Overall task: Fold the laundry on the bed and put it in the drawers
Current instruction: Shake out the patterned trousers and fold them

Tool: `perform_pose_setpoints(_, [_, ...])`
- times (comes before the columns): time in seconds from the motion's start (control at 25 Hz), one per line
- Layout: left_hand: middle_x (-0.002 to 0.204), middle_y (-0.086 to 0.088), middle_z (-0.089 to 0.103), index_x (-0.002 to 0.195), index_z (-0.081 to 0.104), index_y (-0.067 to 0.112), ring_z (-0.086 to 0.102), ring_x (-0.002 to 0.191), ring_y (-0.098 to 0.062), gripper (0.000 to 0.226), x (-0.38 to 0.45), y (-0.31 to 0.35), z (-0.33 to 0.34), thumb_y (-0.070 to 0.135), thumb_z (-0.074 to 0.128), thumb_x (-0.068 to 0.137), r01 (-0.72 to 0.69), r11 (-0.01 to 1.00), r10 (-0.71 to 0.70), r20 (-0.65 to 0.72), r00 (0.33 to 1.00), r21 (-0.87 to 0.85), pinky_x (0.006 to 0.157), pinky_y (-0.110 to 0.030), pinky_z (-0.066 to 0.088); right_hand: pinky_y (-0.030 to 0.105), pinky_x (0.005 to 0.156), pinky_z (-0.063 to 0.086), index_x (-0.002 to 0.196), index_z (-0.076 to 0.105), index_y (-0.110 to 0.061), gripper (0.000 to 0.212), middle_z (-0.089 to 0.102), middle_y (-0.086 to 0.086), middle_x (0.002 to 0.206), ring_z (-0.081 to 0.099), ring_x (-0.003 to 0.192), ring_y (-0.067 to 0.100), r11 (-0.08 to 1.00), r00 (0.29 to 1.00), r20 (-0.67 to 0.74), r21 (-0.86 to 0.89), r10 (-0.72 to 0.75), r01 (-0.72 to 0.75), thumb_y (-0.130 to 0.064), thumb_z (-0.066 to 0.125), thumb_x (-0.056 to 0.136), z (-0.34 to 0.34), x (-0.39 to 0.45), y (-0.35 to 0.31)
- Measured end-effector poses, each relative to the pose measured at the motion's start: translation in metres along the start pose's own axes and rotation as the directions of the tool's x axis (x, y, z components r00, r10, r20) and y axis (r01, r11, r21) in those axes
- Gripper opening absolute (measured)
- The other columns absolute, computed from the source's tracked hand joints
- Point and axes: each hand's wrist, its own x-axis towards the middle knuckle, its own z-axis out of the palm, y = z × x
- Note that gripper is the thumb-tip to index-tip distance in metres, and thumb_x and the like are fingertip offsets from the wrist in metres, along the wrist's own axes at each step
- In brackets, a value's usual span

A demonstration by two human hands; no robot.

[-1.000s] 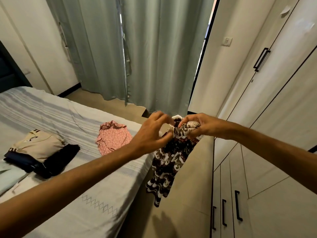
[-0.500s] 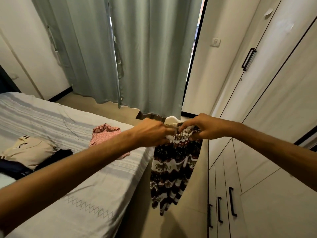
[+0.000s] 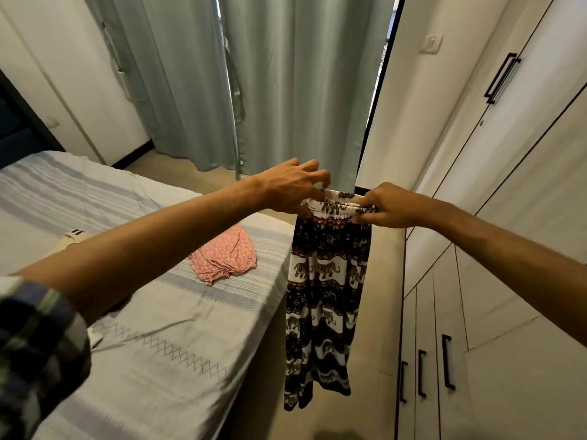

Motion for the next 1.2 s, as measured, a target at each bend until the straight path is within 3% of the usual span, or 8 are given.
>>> perform_pose_setpoints(0.12, [0.143,-0.002,0.052,0.146,0.052,0.033,0.051,0.127,-0.023,0.053,0.015,-0.026,0.010,0.052,0.061,0.098,0.107,0.994,-0.107,0.005,0.994,-0.012,0.094,-0.040,0.048,0.029,0.062,0.052,0.122,0.075,-0.023,0.042,0.070,-0.005,0.082,0.064,0.070,0.013,0.986,0.997,-0.075,-0.165,-0.014,0.001,-0.054,0.057,0.099,-0.012,0.028,0.014])
perform_pose_setpoints(0.32, [0.112,-0.004,0.069,0.130,0.066,0.020,0.065,0.085,-0.020,0.036,0.017,-0.080,-0.015,0.038,0.064,0.099,0.305,0.947,-0.318,-0.164,0.934,-0.098,0.069,-0.035,0.056,0.028,0.056,0.048,0.129,0.071,-0.021,0.045,0.064,0.002,0.088,0.060,0.071,0.018,0.916,0.953,-0.295,-0.397,-0.071,-0.055,-0.051,0.056,0.099,-0.069,0.060,0.009])
perform_pose_setpoints(0.48, [0.104,-0.006,0.072,0.130,0.068,0.021,0.068,0.079,-0.023,0.038,-0.045,-0.110,-0.031,0.041,0.067,0.098,0.401,0.914,-0.398,-0.313,0.862,-0.060,0.069,-0.036,0.056,0.029,0.057,0.046,0.124,0.072,-0.012,0.045,0.064,0.010,0.092,0.059,0.066,0.025,0.877,0.867,-0.442,-0.480,-0.229,-0.013,-0.046,0.062,0.098,-0.104,0.079,-0.053])
perform_pose_setpoints(0.64, [0.108,-0.005,0.072,0.133,0.069,0.027,0.070,0.084,-0.025,0.038,-0.154,-0.101,-0.030,0.043,0.065,0.098,0.415,0.910,-0.392,-0.316,0.864,0.007,0.070,-0.036,0.056,0.032,0.056,0.055,0.119,0.070,-0.005,0.041,0.066,0.012,0.093,0.061,0.064,0.024,0.864,0.791,-0.512,-0.502,-0.336,0.042,-0.040,0.060,0.100,-0.073,0.093,-0.151])
perform_pose_setpoints(0.88, [0.104,-0.007,0.071,0.103,0.075,0.020,0.068,0.076,-0.027,0.013,-0.425,-0.003,0.041,0.022,0.063,0.096,0.459,0.867,-0.375,-0.355,0.856,0.192,0.059,-0.034,0.041,0.031,0.047,0.048,0.107,0.064,-0.013,0.016,0.063,0.007,0.083,0.060,0.058,0.023,0.758,0.685,-0.499,-0.641,-0.531,0.121,-0.024,0.055,0.099,0.093,0.080,-0.404])
perform_pose_setpoints(1.08, [0.083,-0.006,0.062,0.095,0.066,0.017,0.065,0.060,-0.027,0.015,-0.680,0.160,0.172,0.010,0.053,0.092,0.555,0.829,-0.544,-0.135,0.828,0.068,0.048,-0.033,0.041,0.031,0.052,0.047,0.114,0.063,-0.015,0.024,0.063,0.006,0.087,0.061,0.060,0.020,0.771,0.814,-0.242,-0.539,-0.528,0.340,-0.012,0.046,0.097,0.325,0.064,-0.637])
perform_pose_setpoints(1.12, [0.081,-0.007,0.061,0.097,0.065,0.015,0.064,0.059,-0.029,0.013,-0.732,0.202,0.203,0.007,0.059,0.089,0.597,0.802,-0.594,-0.069,0.802,0.038,0.048,-0.034,0.041,0.031,0.053,0.048,0.116,0.063,-0.015,0.026,0.063,0.006,0.089,0.062,0.060,0.019,0.780,0.830,-0.171,-0.483,-0.530,0.399,-0.013,0.044,0.098,0.378,0.058,-0.686])
perform_pose_setpoints(1.2, [0.078,-0.010,0.060,0.097,0.067,0.009,0.064,0.057,-0.031,0.031,-0.830,0.289,0.271,-0.002,0.080,0.071,0.689,0.723,-0.683,0.095,0.724,-0.054,0.047,-0.035,0.041,0.031,0.056,0.050,0.119,0.061,-0.015,0.032,0.065,0.005,0.093,0.064,0.063,0.017,0.769,0.825,-0.030,-0.384,-0.564,0.511,-0.015,0.036,0.098,0.488,0.044,-0.778])
